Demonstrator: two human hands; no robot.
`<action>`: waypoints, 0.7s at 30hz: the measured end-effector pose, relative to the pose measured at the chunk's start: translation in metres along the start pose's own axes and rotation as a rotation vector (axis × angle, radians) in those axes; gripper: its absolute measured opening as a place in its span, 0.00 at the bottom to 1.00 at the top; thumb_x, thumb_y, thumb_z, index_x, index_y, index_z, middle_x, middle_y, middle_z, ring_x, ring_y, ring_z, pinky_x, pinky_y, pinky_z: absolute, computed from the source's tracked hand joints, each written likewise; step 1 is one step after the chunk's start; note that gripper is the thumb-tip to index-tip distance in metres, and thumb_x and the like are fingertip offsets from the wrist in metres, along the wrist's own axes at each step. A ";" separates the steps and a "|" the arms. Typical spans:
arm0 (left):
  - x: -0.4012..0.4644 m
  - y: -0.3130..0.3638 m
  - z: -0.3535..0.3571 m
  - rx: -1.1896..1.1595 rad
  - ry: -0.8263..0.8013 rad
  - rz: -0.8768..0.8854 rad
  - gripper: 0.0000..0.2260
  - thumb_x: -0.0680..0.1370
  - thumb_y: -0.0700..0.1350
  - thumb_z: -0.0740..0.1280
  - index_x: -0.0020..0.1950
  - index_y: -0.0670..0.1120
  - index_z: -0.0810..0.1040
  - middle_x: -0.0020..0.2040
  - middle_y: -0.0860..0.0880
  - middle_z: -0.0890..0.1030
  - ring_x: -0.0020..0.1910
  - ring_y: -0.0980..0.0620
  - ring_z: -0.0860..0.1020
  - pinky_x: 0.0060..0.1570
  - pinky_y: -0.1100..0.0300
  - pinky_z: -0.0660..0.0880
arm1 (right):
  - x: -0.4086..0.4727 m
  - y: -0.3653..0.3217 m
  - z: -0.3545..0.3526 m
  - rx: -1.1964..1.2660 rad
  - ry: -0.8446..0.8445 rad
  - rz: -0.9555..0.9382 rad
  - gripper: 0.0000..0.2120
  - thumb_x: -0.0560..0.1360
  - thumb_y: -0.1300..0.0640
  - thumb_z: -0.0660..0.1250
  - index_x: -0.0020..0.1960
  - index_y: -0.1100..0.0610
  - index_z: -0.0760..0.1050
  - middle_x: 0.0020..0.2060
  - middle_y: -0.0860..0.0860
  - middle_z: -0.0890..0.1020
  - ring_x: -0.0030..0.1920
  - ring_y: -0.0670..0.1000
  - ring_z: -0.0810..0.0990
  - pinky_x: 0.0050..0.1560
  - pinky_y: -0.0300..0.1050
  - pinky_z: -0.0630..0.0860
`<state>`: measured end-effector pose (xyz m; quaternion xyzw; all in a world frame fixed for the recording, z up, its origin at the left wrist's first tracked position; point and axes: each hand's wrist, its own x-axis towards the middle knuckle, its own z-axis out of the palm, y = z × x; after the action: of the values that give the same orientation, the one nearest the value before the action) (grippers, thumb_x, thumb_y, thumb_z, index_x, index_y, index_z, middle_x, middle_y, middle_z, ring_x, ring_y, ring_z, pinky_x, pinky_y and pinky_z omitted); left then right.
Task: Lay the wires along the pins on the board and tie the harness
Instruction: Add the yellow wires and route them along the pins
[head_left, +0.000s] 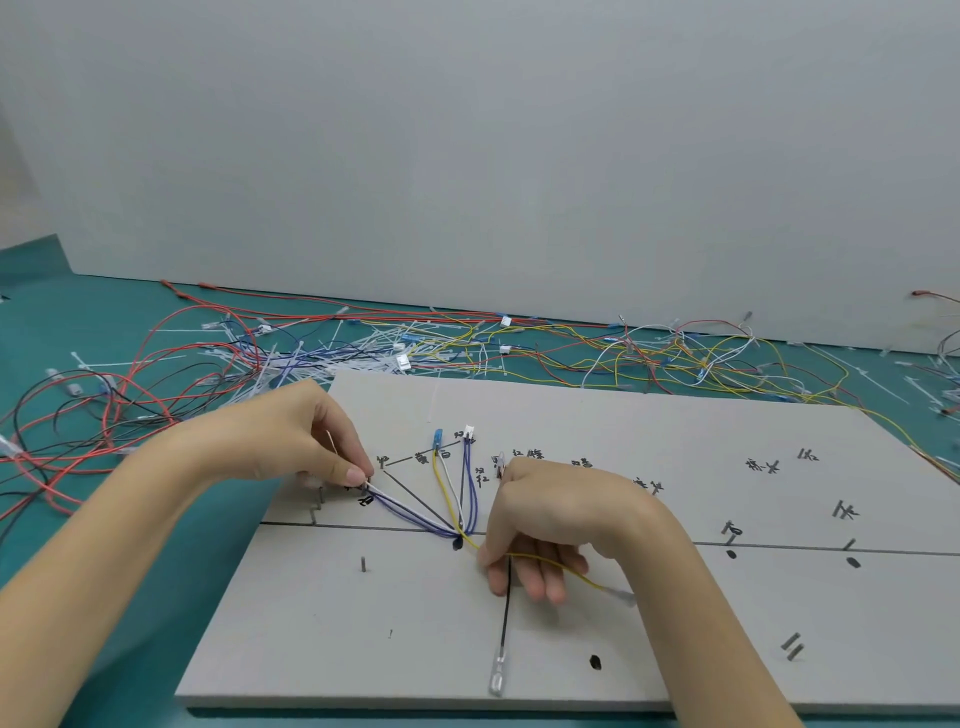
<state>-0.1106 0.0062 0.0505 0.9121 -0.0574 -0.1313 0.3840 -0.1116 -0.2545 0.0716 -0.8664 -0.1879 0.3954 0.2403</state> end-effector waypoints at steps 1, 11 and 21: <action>0.000 0.001 0.000 0.021 0.000 0.008 0.06 0.69 0.42 0.77 0.40 0.54 0.87 0.41 0.50 0.86 0.42 0.48 0.83 0.47 0.56 0.77 | 0.000 0.000 -0.001 -0.001 0.003 -0.001 0.10 0.73 0.61 0.64 0.35 0.60 0.80 0.21 0.51 0.77 0.20 0.48 0.75 0.19 0.34 0.62; -0.003 0.005 0.002 0.171 0.023 0.004 0.08 0.69 0.44 0.78 0.38 0.58 0.86 0.38 0.49 0.84 0.36 0.52 0.78 0.41 0.57 0.74 | -0.002 0.004 -0.007 0.051 0.073 0.003 0.08 0.72 0.59 0.67 0.41 0.62 0.83 0.21 0.51 0.77 0.19 0.47 0.73 0.18 0.35 0.58; -0.008 0.044 0.053 0.190 0.136 0.276 0.18 0.69 0.36 0.67 0.42 0.61 0.85 0.41 0.62 0.79 0.44 0.59 0.74 0.42 0.66 0.72 | -0.003 0.013 -0.011 0.073 0.193 -0.013 0.08 0.71 0.57 0.72 0.40 0.62 0.84 0.19 0.49 0.74 0.18 0.46 0.67 0.20 0.30 0.60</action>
<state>-0.1331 -0.0591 0.0482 0.9345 -0.1680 -0.0094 0.3136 -0.1033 -0.2695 0.0726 -0.8898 -0.1550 0.3153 0.2914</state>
